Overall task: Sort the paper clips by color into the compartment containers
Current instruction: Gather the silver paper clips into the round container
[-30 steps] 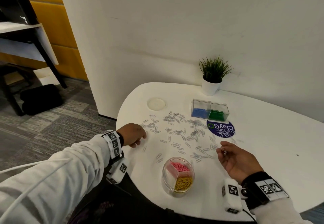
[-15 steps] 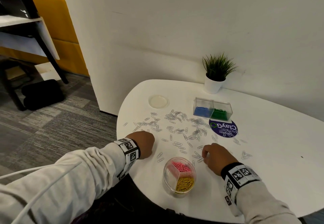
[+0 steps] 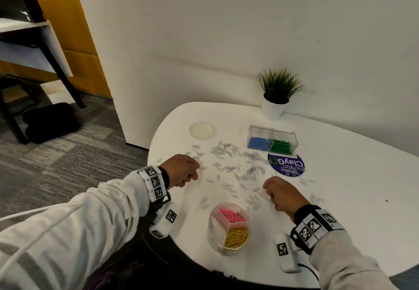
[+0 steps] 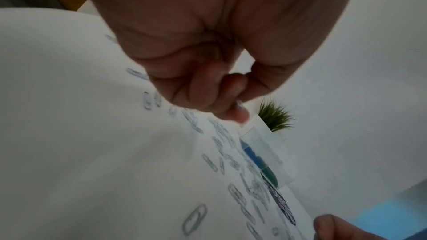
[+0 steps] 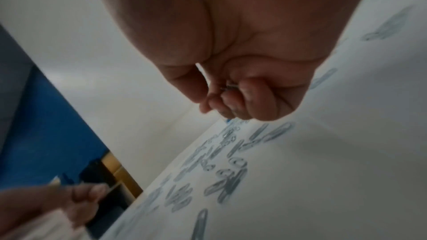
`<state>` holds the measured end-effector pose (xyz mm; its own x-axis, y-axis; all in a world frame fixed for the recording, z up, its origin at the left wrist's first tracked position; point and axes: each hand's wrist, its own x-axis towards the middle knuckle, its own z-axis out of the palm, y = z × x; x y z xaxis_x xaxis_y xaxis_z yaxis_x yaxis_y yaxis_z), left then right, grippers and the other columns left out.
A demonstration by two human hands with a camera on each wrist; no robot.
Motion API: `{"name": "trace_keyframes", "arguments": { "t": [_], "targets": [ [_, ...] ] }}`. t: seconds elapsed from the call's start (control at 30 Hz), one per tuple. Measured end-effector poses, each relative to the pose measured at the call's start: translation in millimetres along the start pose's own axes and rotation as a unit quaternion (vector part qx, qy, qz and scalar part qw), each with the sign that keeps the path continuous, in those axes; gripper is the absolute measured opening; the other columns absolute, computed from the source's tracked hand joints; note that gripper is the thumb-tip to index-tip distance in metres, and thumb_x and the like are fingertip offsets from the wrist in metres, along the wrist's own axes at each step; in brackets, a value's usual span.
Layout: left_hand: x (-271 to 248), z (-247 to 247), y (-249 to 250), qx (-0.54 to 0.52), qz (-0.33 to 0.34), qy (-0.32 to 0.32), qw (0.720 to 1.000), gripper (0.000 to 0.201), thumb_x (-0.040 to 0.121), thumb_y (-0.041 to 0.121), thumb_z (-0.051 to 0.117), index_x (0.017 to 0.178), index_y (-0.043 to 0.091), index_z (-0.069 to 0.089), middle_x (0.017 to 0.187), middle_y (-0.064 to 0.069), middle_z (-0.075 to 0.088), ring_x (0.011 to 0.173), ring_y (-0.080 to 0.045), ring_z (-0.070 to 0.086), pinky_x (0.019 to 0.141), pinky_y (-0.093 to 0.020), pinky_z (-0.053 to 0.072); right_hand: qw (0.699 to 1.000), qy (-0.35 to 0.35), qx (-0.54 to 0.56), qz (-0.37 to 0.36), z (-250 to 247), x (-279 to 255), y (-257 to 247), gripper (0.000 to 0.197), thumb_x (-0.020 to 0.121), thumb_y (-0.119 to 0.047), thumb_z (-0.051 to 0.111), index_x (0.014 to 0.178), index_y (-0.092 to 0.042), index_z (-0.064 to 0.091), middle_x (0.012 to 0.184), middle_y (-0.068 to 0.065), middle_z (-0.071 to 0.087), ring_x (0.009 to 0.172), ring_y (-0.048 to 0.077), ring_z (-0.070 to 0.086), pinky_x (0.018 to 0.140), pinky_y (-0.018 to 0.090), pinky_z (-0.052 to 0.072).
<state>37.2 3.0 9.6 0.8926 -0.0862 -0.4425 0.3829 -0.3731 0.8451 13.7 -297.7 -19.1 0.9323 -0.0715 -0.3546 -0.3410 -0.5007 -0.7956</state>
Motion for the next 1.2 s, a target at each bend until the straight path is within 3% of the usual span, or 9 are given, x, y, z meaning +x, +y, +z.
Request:
{"name": "trace_keyframes", "arguments": {
  "t": [0.07,0.13,0.23,0.3,0.47,0.6,0.77,1.03,1.2],
  "targets": [
    [1,4,2,0.193,0.037,-0.030,0.980,0.024,0.094,0.003,0.044,0.096,0.008,0.068,0.088,-0.009,0.061,0.068,-0.021,0.052,0.058,-0.025,0.034,0.984,-0.019,-0.171,-0.052,1,3,1,0.004,0.092,-0.021,0.058,0.092,-0.018,0.059,0.088,-0.005,0.060,0.081,0.015,0.056,0.068,0.028,0.043],
    [-2,12,-2,0.413,0.097,-0.049,0.904,0.025,0.097,0.027,0.052,0.105,0.011,0.070,0.111,-0.005,0.064,0.101,-0.023,0.059,0.080,-0.024,0.041,0.932,-0.034,-0.351,-0.081,5,2,6,0.019,0.087,-0.037,0.067,0.099,-0.026,0.057,0.101,-0.010,0.058,0.097,0.014,0.057,0.082,0.028,0.045],
    [-8,29,-12,0.570,0.133,-0.050,0.809,0.049,0.087,0.058,0.060,0.116,0.020,0.062,0.120,0.000,0.059,0.112,-0.022,0.056,0.096,-0.035,0.047,0.895,-0.037,-0.429,-0.117,11,0,11,0.030,0.088,-0.043,0.067,0.111,-0.029,0.057,0.116,-0.006,0.054,0.107,0.016,0.056,0.092,0.029,0.045],
    [-7,38,-18,0.625,0.167,-0.049,0.761,0.046,0.089,0.052,0.060,0.120,0.018,0.061,0.122,-0.002,0.059,0.114,-0.025,0.057,0.096,-0.039,0.049,0.890,-0.034,-0.432,-0.144,13,-3,12,0.026,0.092,-0.041,0.062,0.113,-0.027,0.058,0.116,-0.005,0.053,0.108,0.017,0.056,0.091,0.028,0.044],
    [-2,50,-32,0.679,0.202,-0.050,0.704,0.020,0.094,0.024,0.053,0.105,0.011,0.064,0.107,-0.008,0.064,0.096,-0.031,0.064,0.076,-0.036,0.053,0.845,-0.014,-0.492,-0.208,19,-9,17,0.017,0.100,-0.027,0.046,0.110,-0.022,0.059,0.114,0.001,0.056,0.102,0.020,0.058,0.084,0.030,0.045],
    [0,48,-35,0.677,0.190,-0.035,0.711,0.019,0.095,0.024,0.051,0.105,0.012,0.062,0.104,-0.006,0.065,0.094,-0.029,0.065,0.075,-0.035,0.053,0.855,-0.026,-0.488,-0.175,17,-14,10,0.012,0.095,-0.028,0.048,0.101,-0.020,0.055,0.109,0.002,0.059,0.098,0.021,0.059,0.082,0.031,0.046],
    [1,38,-36,0.628,0.161,-0.028,0.761,0.030,0.095,0.033,0.046,0.112,0.011,0.054,0.111,-0.008,0.063,0.101,-0.032,0.063,0.080,-0.036,0.050,0.907,-0.026,-0.377,-0.184,13,-37,-30,0.004,0.087,-0.025,0.058,0.087,-0.023,0.055,0.095,-0.006,0.059,0.088,0.014,0.057,0.079,0.029,0.048],
    [3,27,-32,0.570,0.131,-0.062,0.809,0.032,0.090,0.031,0.049,0.095,0.005,0.066,0.093,-0.009,0.070,0.085,-0.028,0.065,0.075,-0.031,0.054,0.829,-0.148,-0.461,-0.281,72,-83,-70,0.016,0.092,-0.021,0.051,0.106,-0.019,0.060,0.109,0.004,0.058,0.097,0.023,0.056,0.077,0.030,0.044],
    [3,20,-32,0.559,0.127,-0.069,0.816,0.033,0.091,0.033,0.051,0.085,0.004,0.065,0.089,-0.012,0.070,0.072,-0.024,0.056,0.069,-0.029,0.048,0.844,-0.168,-0.450,-0.240,75,-85,-69,0.032,0.092,-0.015,0.049,0.119,-0.026,0.062,0.122,-0.002,0.059,0.108,0.019,0.057,0.088,0.028,0.046]
  ]
}}
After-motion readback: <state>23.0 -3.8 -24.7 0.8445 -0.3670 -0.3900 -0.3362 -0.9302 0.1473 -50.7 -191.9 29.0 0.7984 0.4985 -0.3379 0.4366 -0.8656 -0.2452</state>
